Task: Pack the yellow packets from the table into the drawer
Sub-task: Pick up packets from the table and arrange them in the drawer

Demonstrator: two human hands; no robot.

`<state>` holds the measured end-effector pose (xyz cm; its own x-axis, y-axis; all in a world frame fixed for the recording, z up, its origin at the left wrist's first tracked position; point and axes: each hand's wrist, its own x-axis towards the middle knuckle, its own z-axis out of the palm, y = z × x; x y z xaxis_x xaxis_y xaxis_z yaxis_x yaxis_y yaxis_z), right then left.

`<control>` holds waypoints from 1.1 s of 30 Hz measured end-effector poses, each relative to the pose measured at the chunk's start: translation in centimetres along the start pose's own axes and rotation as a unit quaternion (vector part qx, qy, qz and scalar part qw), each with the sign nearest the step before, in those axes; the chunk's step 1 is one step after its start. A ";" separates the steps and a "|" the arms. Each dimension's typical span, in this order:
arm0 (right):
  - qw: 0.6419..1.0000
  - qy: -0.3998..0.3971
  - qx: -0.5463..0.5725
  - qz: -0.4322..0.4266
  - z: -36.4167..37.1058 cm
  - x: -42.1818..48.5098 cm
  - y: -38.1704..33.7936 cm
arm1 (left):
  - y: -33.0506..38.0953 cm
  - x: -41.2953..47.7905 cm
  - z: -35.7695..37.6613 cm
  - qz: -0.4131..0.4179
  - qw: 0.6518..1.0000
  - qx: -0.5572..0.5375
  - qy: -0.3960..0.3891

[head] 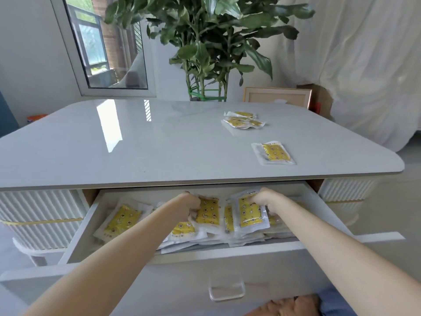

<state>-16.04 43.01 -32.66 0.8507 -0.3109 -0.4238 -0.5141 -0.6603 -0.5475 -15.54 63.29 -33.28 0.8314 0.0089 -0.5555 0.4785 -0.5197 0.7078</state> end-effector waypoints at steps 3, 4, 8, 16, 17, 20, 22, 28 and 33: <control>1.000 0.002 0.002 0.009 0.0 0.6 0.9 | 0.1 0.3 1.2 0.025 0.999 0.019 -0.013; 1.000 0.005 0.007 0.012 0.0 0.9 1.1 | 0.2 0.5 1.5 0.028 0.999 0.029 -0.003; 0.998 0.033 -0.043 0.010 -0.3 1.0 1.3 | 0.6 0.7 2.3 0.062 0.990 0.104 0.076; 0.952 -0.077 -0.237 -0.179 0.3 -0.3 0.9 | -0.3 -1.0 1.6 0.183 0.892 0.411 -0.033; 0.937 -0.110 -0.268 -0.193 0.6 -0.5 0.9 | -0.6 -1.2 1.6 0.199 0.855 0.476 -0.054; 0.902 -0.139 -0.346 -0.218 1.3 -0.4 1.3 | -1.2 -0.2 1.8 0.200 0.797 0.563 -0.084; 0.897 -0.127 -0.358 -0.226 1.2 -0.3 1.7 | -1.5 0.5 2.3 0.207 0.797 0.560 -0.091; 0.903 -0.109 -0.346 -0.230 0.7 -0.3 2.0 | -1.0 0.5 3.2 0.254 0.791 0.545 -0.114; 0.916 -0.108 -0.313 -0.225 0.6 -0.9 1.2 | -1.8 0.2 1.4 0.263 0.810 0.514 -0.102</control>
<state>-17.50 42.91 -33.41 0.8852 0.1872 -0.4260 0.1054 -0.9724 -0.2083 -16.62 63.01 -35.27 0.7299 -0.5316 -0.4297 -0.5016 -0.8436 0.1917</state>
